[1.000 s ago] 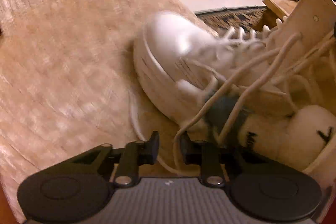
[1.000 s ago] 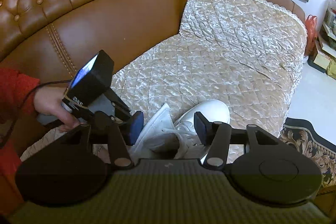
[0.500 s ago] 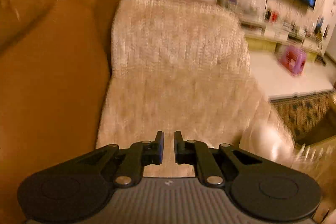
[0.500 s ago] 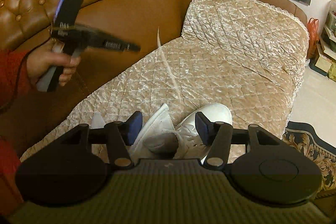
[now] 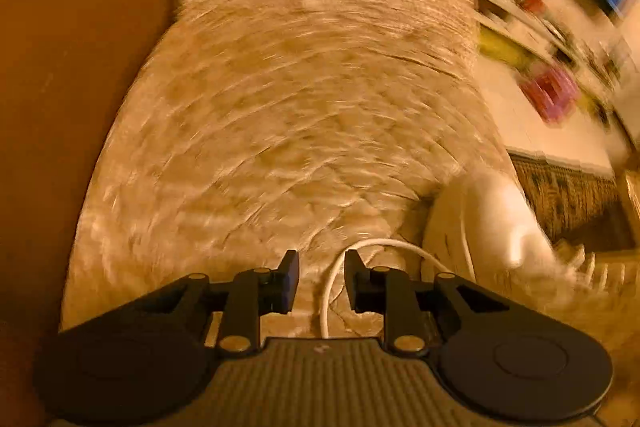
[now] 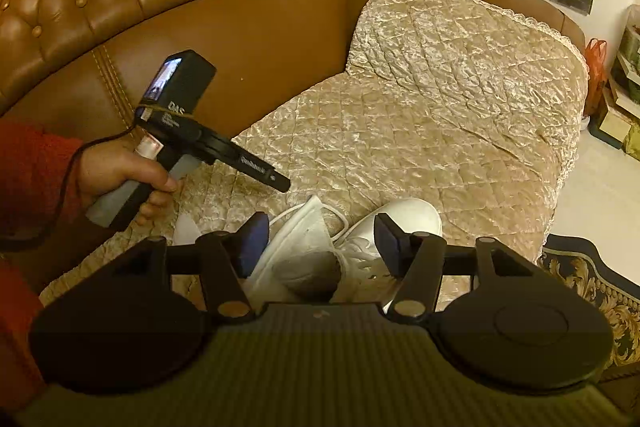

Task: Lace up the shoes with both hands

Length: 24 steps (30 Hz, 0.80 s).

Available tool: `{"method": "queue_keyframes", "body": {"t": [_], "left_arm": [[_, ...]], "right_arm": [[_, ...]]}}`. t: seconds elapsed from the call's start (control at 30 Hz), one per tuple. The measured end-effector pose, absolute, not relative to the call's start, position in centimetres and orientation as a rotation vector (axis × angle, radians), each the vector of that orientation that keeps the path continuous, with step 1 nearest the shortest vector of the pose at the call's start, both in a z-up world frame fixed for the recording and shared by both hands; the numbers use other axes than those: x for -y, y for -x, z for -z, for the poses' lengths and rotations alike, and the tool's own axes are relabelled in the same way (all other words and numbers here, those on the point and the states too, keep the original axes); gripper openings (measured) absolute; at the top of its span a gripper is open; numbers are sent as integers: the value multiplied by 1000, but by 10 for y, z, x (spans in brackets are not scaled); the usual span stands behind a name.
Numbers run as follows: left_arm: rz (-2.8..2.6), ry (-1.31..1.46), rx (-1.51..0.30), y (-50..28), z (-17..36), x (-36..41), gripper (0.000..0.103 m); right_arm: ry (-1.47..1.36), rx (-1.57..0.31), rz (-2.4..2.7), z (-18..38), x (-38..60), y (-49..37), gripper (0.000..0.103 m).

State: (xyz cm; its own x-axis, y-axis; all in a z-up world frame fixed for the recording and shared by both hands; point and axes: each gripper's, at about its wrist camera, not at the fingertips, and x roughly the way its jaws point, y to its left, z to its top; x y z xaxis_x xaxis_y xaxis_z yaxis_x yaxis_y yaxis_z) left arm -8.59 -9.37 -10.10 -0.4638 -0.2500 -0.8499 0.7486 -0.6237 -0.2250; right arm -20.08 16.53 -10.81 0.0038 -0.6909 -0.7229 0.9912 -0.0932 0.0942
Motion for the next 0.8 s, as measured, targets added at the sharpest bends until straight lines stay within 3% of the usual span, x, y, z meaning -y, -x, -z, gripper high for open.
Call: {"method": "queue_keyframes", "body": {"t": [0.1,0.17,0.47,0.73,0.8], "left_arm": [[2205,-1268,-698,94,104,96,27],[2306,-1375,-522,98,101,90,27],[2600,-1823,1070,104,115,22,27],[2548,-2104,1737,109,140,11,30],[2536,-2119,1816,111,142,15,37]], "right_arm": [[-722,-550,1517,108,-165,199,67],[-719,-553,1518,109,-165,198,70],[-713,-572,1515,109,-162,195,73],[-731,-563,1528,109,-163,195,74],[-735,-562,1519,108,-162,195,74]]}}
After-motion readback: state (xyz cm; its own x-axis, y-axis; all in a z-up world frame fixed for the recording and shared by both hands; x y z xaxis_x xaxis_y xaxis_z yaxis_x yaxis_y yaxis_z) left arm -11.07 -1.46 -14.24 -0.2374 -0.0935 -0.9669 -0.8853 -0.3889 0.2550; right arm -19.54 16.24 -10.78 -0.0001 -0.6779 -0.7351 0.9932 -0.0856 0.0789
